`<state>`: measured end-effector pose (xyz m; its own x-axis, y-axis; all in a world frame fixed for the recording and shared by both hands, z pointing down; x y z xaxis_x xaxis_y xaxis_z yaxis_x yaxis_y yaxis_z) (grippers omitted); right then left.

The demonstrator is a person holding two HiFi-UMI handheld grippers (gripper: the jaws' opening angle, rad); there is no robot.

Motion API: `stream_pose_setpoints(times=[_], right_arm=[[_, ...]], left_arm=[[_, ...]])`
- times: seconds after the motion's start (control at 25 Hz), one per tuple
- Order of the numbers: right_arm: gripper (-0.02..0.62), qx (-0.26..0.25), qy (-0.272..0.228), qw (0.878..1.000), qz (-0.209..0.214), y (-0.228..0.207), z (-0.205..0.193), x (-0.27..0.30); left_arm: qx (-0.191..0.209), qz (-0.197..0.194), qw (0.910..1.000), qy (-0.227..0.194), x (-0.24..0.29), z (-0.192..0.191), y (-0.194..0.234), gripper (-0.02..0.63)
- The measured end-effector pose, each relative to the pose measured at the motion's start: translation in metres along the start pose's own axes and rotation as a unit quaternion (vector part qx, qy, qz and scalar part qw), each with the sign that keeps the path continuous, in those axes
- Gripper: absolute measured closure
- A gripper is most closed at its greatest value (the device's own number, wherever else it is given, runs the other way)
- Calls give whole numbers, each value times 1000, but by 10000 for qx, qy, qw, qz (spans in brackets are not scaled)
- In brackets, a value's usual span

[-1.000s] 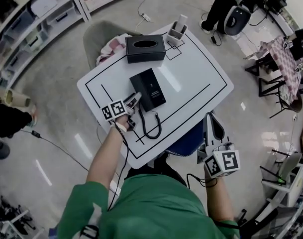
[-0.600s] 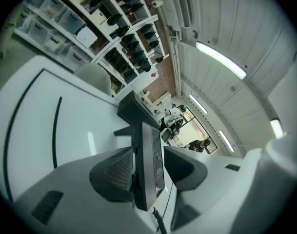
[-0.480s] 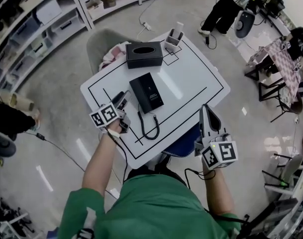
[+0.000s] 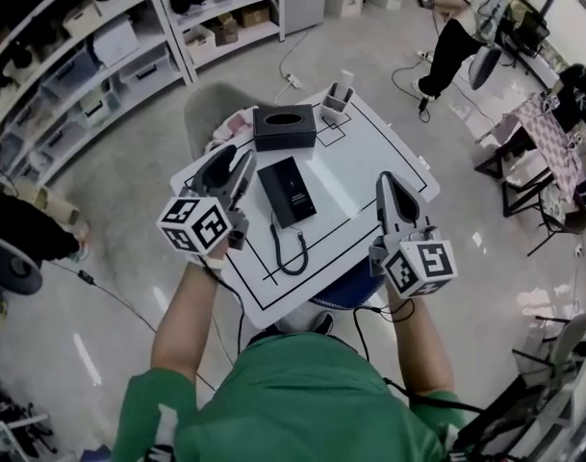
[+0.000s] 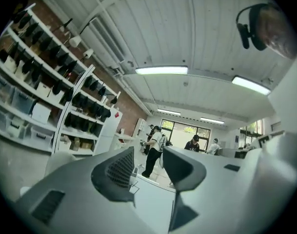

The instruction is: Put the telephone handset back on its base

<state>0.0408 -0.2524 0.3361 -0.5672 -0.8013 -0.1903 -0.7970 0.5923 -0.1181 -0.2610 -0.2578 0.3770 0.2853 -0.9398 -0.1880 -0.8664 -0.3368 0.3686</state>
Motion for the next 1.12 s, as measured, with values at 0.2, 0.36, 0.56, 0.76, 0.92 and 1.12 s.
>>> stream_pose_setpoints(times=[0.2,0.36,0.56,0.76,0.92,1.12], right_arm=[[574,-77,-197,9996,162,10,19,1],[574,-278,-321,9990,160,17,35,-4],[574,-609,-546,9962,302,29,54,-13],[574,-711,-693,9946,291,32,60,-20],[572,-837,-815,9928,257,34,66,-28],[574,-983,-840,9914,175,29,70,-36]], left_arm=[[735,-413,9961,-274,-6,34,-52,413],[1068,-657,9911,-454,-13,52,-84,414],[1628,-639,9825,-633,-25,70,-108,426],[1893,-670,9767,-755,-31,71,-119,439],[1880,-649,9771,-757,-36,71,-124,445],[1949,-662,9756,-761,-38,70,-130,446]])
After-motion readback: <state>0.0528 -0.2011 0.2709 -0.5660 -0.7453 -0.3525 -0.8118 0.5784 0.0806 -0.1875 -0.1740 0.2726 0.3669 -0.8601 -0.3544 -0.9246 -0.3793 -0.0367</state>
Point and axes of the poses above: the fingertips, and each gripper's own axes: x forward along the fingers, y to its left, z out of its top, the point moved 5 cm from there along -x, backward along the fingers, and after that the axes turned 10 degrees about -y, right-handed, at the moved point
